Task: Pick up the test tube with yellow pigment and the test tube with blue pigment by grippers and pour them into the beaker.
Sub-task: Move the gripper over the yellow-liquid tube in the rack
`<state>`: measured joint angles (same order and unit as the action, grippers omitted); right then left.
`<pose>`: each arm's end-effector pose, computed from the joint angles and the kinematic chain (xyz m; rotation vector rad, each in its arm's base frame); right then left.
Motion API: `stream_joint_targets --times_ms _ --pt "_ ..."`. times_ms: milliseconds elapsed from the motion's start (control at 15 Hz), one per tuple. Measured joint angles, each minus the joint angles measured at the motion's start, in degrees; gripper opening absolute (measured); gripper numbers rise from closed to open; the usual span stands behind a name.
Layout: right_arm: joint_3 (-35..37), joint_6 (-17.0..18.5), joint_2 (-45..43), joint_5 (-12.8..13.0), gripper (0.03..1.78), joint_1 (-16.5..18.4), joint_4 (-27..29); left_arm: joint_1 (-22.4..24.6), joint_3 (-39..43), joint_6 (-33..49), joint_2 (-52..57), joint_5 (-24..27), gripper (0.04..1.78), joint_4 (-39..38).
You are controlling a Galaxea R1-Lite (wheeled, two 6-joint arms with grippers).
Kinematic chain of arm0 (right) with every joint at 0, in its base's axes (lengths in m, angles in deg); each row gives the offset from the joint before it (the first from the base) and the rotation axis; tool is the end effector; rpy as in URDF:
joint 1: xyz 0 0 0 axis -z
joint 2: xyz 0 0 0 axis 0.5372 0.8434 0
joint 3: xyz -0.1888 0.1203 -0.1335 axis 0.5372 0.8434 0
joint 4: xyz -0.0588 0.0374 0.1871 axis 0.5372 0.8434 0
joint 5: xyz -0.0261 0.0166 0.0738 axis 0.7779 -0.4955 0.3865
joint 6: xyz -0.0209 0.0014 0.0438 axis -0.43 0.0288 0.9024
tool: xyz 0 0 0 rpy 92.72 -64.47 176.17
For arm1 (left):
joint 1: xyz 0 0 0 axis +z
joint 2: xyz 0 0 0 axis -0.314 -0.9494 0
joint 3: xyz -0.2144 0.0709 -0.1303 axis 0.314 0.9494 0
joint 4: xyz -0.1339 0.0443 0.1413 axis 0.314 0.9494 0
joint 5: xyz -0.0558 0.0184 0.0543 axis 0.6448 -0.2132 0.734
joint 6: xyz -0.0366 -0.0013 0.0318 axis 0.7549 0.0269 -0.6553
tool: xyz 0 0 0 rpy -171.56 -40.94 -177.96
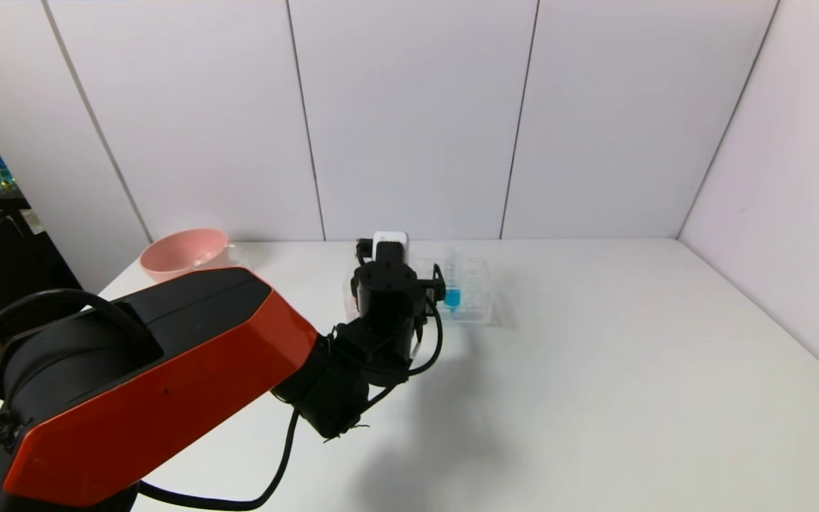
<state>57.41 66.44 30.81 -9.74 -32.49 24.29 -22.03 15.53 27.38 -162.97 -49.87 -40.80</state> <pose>0.0527 -0.0019 0.0760 0.0946 -0.0057 -0.0381 0.3550 -0.2653 0.0522 -0.0871 0.0111 -0.0988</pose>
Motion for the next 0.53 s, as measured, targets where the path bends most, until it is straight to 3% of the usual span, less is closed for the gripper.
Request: stream_joint_targets --times_ms 533 --pt "0.0 0.0 0.0 0.0 1.71 0.0 0.0 0.3 -4.4 0.2 -1.8 0.5 1.76 3.6"
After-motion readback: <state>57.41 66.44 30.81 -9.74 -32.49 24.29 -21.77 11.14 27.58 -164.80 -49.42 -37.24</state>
